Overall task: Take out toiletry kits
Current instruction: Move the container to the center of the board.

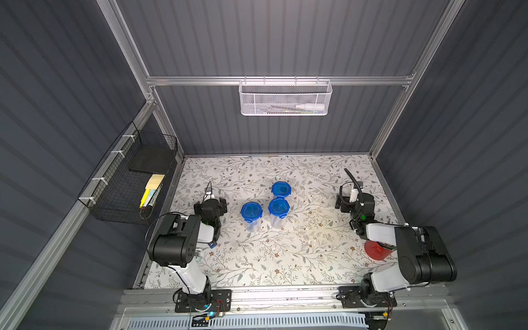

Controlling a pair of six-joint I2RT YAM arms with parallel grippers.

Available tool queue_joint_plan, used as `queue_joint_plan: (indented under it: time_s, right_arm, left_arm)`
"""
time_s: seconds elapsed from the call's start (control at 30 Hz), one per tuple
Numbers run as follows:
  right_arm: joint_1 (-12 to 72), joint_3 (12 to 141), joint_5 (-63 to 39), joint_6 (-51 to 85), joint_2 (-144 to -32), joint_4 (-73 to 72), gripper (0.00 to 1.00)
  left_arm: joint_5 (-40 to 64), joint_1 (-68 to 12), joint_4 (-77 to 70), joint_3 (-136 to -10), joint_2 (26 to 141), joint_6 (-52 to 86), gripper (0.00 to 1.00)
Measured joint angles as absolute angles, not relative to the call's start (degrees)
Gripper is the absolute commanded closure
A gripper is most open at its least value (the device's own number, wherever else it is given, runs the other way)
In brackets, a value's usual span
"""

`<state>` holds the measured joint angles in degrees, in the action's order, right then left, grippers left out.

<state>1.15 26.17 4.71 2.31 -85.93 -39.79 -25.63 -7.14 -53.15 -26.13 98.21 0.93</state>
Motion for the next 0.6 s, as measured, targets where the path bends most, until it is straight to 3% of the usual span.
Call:
queue_joint_plan:
  time_s: [0.6]
  right_arm:
    - [1.13, 26.13, 4.71, 2.55, -85.93, -40.66, 0.01]
  left_arm:
    - [-25.52, -7.07, -53.17, -26.13, 98.21, 1.10, 0.00]
